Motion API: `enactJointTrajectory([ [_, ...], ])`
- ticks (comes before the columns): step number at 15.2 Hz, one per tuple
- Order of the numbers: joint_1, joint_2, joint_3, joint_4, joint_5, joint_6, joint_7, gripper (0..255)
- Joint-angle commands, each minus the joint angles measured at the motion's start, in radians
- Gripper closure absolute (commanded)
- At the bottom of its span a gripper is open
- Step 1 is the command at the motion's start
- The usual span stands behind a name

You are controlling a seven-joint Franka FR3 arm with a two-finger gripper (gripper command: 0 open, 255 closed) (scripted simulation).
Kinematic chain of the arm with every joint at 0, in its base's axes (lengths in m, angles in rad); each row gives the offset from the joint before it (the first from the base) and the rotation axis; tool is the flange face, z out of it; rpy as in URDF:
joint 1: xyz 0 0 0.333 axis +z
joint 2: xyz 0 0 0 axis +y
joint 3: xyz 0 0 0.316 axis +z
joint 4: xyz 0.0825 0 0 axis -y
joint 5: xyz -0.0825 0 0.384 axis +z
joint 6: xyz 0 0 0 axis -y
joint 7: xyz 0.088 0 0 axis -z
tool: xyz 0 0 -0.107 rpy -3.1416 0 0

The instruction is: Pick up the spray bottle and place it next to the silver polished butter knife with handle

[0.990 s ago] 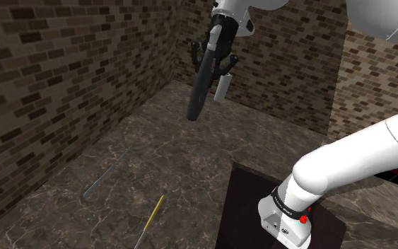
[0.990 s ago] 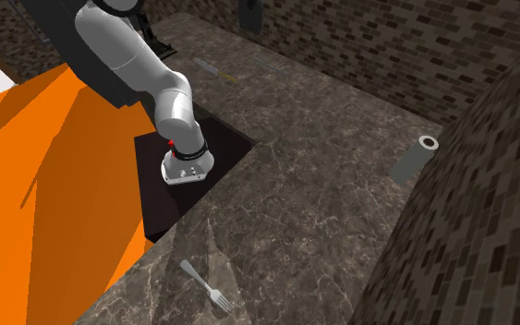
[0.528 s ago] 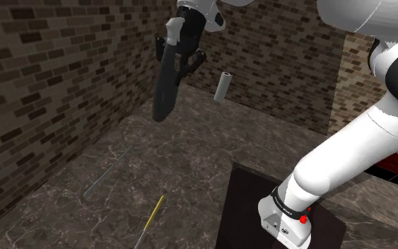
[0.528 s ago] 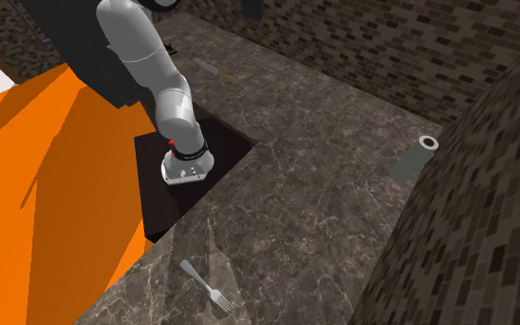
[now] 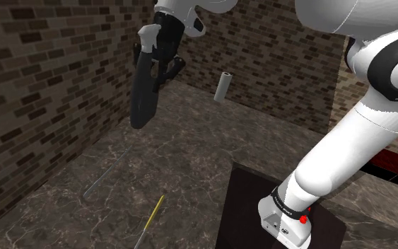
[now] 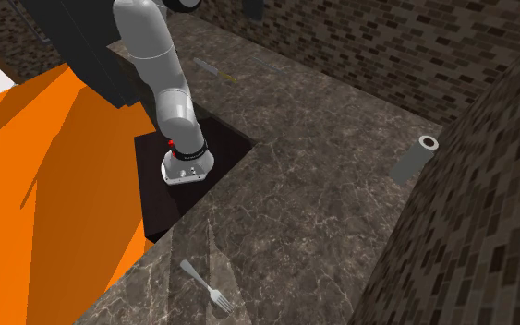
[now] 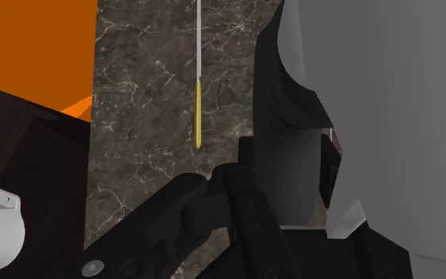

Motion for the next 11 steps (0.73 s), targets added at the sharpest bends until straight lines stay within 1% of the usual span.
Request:
enactJointTrajectory([
  [1,0.0,0.001,0.0,-0.025,0.001,0.022,-0.012,255],
  [11,0.005,0.001,0.006,-0.152,0.012,0.136,-0.072,255],
])
